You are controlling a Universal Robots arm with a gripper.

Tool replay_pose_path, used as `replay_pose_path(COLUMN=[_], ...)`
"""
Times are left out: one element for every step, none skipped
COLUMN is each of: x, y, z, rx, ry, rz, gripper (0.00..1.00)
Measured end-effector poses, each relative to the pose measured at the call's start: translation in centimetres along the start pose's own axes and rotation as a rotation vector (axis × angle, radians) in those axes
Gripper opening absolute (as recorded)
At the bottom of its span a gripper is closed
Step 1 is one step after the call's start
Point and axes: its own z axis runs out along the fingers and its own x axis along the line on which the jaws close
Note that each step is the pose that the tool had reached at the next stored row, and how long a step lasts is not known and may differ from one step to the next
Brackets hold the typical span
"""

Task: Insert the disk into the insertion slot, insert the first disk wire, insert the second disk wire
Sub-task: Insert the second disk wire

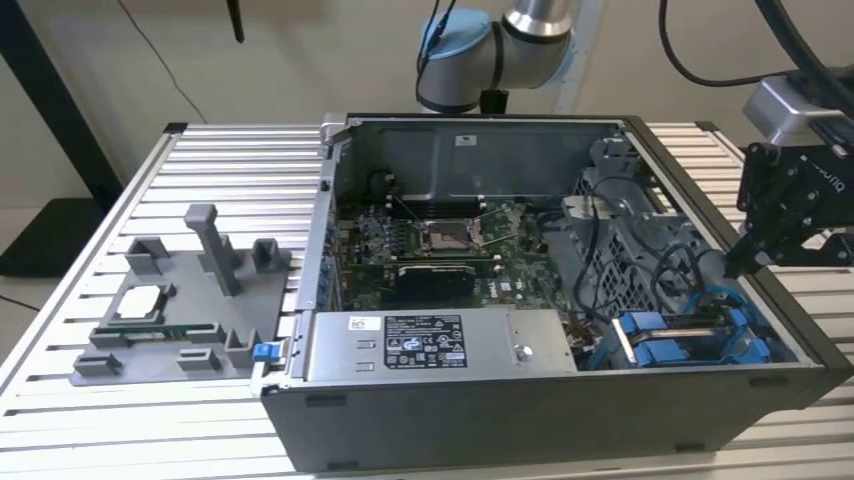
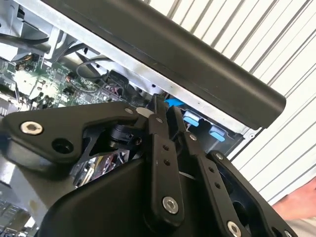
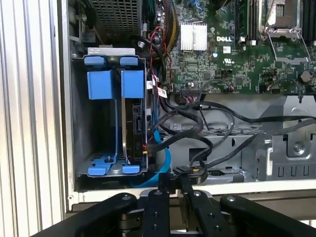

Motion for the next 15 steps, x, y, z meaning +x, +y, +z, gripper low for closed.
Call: replay_pose_path(x=[0.01,0.01,0.02,0.03,0.05,0.06,0.07,0.07,0.08,0.09,0.09,0.09,0.1,0.1,0.1], y=[0.0,0.0,0.0,0.0,0.0,0.0,0.0,0.0,0.0,-0.01,-0.01,0.0,0.0,-0.01,-0.01], z=[0.0,0.0,0.0,0.0,-0.01,0.0,0.0,0.0,0.02,0.03,0.03,0.03,0.03,0.03,0.03], rx=[0.0001,0.0001,0.0001,0.0001,0.0002,0.0002,0.0002,0.0002,0.0002,0.0003,0.0003,0.0003,0.0003,0.0004,0.0003], ry=[-0.0001,-0.0002,-0.0001,-0.0001,0.0,-0.0001,-0.0001,0.0,-0.0001,-0.0002,-0.0002,-0.0002,-0.0001,-0.0001,-0.0001], rz=[0.001,0.001,0.001,0.001,0.001,0.002,0.002,0.002,0.003,0.003,0.003,0.003,0.004,0.004,0.004], gripper=[1.0,1.0,1.0,1.0,1.0,1.0,1.0,1.0,1.0,1.0,1.0,1.0,1.0,0.0,0.0])
